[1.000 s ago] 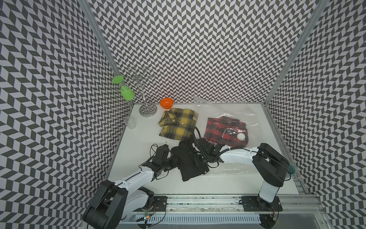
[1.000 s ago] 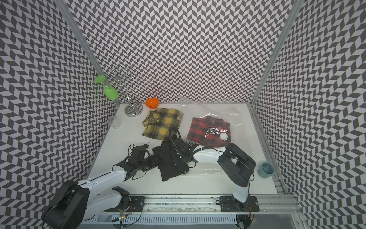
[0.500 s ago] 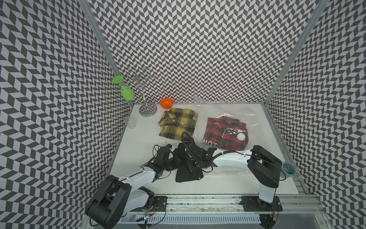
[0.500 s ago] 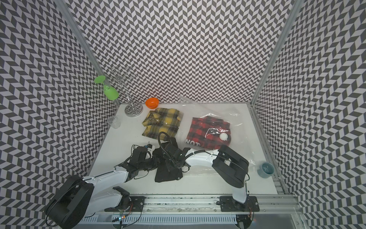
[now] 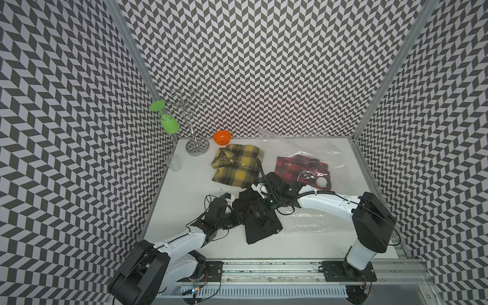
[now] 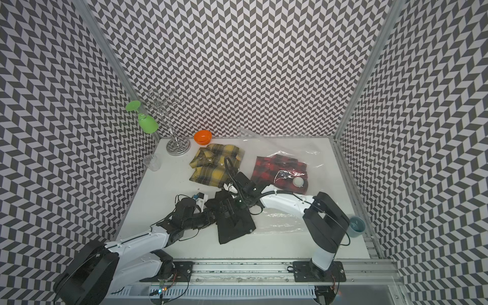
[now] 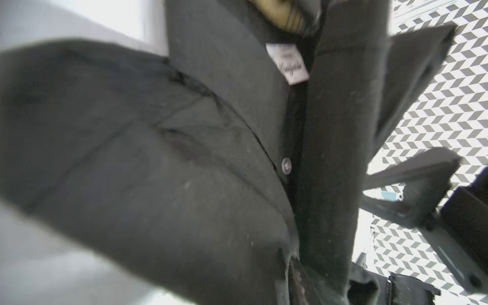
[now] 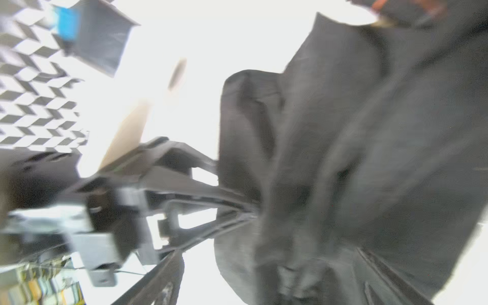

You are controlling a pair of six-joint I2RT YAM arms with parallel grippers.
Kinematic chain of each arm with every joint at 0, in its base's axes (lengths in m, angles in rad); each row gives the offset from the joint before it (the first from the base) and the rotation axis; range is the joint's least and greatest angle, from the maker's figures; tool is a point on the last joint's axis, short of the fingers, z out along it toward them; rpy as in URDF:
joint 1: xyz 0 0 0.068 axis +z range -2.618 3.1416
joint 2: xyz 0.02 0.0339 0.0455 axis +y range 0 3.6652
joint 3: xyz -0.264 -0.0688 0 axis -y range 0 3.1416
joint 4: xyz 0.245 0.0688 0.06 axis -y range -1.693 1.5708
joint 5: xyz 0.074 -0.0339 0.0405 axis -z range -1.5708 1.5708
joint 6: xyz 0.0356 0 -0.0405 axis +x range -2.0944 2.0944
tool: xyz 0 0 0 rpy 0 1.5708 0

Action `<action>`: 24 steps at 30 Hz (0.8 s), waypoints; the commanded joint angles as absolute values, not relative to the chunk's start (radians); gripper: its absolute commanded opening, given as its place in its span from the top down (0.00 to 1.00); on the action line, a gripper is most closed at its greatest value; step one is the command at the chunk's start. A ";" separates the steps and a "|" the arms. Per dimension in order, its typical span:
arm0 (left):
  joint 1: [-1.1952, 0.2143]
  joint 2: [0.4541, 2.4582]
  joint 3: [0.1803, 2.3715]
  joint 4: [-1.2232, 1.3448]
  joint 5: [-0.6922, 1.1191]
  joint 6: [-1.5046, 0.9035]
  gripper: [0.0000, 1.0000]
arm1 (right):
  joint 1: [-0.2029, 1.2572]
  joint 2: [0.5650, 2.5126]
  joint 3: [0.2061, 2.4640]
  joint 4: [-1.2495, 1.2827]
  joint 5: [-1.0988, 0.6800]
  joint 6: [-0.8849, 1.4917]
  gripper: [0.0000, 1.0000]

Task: Place the folded shirt into the vacuum bag
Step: Pick up the shirt in the vacuum bag.

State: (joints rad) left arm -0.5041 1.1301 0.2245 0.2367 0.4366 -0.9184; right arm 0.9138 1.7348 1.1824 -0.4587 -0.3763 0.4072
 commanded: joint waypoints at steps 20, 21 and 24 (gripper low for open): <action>-0.287 0.989 0.387 -0.015 0.477 -0.756 0.62 | 1.116 1.961 1.112 -0.541 0.114 0.426 0.01; -0.267 0.969 0.396 -0.036 0.480 -0.747 0.62 | 1.132 1.998 1.127 -0.570 0.147 0.426 0.01; -0.192 0.914 0.437 -0.120 0.480 -0.710 0.62 | 1.166 2.077 1.137 -0.613 0.210 0.441 0.01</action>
